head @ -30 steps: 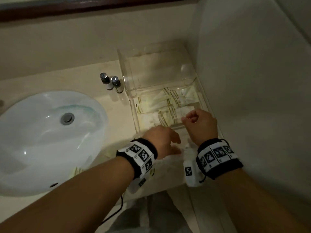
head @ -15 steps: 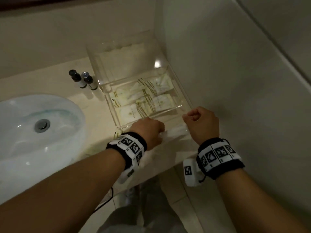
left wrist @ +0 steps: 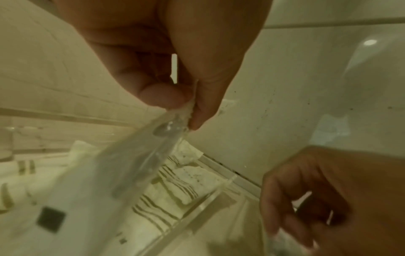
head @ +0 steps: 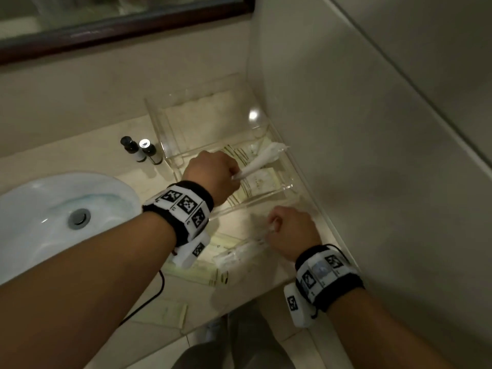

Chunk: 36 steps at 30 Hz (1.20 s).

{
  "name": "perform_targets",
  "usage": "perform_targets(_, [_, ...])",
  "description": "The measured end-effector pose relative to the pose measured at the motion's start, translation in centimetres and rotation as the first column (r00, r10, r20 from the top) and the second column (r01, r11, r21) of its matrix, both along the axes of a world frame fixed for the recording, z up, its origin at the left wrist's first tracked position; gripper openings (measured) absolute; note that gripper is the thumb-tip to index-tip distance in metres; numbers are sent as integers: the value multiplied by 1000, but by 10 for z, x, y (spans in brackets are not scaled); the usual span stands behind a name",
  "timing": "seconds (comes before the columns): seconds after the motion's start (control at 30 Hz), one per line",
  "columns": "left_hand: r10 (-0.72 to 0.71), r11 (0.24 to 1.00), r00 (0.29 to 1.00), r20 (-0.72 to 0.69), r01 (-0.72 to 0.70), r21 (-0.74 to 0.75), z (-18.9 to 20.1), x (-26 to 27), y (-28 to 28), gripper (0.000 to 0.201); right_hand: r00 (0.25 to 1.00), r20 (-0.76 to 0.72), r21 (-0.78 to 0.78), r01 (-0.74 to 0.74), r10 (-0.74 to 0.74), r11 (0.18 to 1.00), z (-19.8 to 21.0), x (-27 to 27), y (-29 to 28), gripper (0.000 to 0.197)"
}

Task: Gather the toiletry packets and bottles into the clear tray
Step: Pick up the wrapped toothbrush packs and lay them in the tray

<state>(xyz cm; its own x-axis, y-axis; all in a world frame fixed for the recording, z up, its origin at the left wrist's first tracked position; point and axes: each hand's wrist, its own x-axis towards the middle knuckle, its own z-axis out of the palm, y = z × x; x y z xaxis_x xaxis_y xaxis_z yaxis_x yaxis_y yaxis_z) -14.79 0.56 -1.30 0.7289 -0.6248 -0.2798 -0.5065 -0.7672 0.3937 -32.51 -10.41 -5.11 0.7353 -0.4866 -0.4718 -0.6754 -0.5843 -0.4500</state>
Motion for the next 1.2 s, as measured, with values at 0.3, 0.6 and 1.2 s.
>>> perform_targets(0.3, [18,999,1000,-10,-18,-46,-3,12,6,16,923,-171,-44,-356,345,933,-15,11,14,18])
perform_targets(0.6, [75,997,997,-28,-76,-27,-1,30,4,17,922,-77,-193,-388,381,901,23,43,-6,13])
perform_targets(1.2, [139,990,990,-7,-139,20,-13,59,8,12,737,-161,-352,-665,657,659,13,128,12,19])
